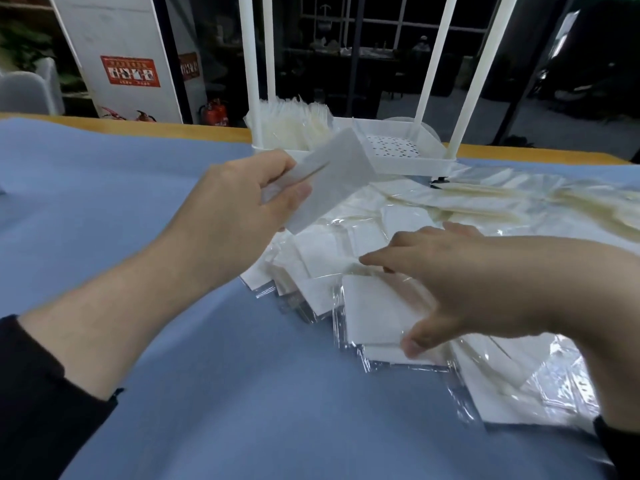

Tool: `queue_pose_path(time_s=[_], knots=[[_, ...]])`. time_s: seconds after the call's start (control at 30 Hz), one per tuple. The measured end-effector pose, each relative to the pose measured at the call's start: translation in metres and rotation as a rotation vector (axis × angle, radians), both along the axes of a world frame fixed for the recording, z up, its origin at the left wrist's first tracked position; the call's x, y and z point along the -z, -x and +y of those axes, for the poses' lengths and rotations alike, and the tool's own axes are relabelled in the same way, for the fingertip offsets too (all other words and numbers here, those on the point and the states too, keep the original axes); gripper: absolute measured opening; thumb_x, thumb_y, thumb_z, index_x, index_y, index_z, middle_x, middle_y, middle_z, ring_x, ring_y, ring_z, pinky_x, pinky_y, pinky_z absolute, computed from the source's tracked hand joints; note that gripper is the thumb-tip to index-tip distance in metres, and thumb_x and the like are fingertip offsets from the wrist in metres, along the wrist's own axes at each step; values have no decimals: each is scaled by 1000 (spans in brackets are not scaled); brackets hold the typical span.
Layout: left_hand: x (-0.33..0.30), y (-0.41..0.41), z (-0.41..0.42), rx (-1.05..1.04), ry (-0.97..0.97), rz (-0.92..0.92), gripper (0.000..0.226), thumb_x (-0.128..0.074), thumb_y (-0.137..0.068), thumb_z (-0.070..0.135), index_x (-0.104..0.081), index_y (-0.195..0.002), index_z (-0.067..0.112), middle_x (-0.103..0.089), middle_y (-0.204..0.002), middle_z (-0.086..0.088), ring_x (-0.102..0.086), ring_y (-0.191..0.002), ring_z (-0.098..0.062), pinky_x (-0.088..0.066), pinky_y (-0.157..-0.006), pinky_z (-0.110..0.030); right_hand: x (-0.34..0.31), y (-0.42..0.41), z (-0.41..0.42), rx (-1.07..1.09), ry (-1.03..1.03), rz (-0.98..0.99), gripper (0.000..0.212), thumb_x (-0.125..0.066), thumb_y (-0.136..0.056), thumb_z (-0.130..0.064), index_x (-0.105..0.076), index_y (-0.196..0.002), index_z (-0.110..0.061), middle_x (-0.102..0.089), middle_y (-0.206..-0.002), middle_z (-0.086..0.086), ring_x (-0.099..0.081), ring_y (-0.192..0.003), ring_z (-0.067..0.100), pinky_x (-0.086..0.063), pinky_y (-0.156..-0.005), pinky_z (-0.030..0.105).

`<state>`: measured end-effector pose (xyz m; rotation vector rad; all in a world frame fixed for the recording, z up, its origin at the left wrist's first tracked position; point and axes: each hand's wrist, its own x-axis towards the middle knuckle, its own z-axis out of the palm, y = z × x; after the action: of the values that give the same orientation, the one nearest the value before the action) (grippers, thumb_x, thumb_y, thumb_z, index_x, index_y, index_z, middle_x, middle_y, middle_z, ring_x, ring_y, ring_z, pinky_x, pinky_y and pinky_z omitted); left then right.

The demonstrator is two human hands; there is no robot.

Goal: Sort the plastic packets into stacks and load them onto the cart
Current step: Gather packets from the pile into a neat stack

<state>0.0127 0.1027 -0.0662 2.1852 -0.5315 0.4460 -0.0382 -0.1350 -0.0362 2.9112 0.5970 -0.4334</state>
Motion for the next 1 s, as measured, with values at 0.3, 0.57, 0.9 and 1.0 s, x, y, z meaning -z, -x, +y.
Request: queue_pose_path(time_s=[0.3, 0.57, 0.9, 1.0], knots=[[-2, 2, 0, -22, 33, 11, 22, -59, -102, 28, -62, -82, 19, -57, -63, 8, -43, -51, -6, -34, -49, -15, 3, -21, -6, 140, -564, -177, 25, -76, -82, -47, -64, -91, -27, -69, -88, -10, -65, -85, 11, -53, -81, 29], [-2, 7, -12, 26, 380, 217, 17, -54, -105, 16, -68, -103, 7, -69, -95, -22, -76, -67, -24, -62, -66, -50, 16, -35, 8, 371, -1635, -204, 30, -78, -86, -28, -68, -108, -11, -71, -101, 20, -66, -78, 30, -52, -65, 56], [-4, 30, -47, 227, 674, 475, 28, -51, -104, 37, -72, -114, 21, -79, -98, -3, -76, -76, -24, -61, -69, -30, 20, -34, 24, 487, -1901, -112, 23, -69, -94, -22, -67, -115, -15, -76, -105, 7, -75, -95, 29, -60, -80, 54], [-1, 29, -50, 220, 657, 471, 18, -59, -103, 26, -72, -114, 23, -78, -104, -7, -75, -93, -36, -61, -85, -49, 22, -33, 29, 474, -1790, -104, 28, -69, -93, -37, -65, -116, -21, -76, -106, 3, -74, -95, 28, -59, -83, 53]])
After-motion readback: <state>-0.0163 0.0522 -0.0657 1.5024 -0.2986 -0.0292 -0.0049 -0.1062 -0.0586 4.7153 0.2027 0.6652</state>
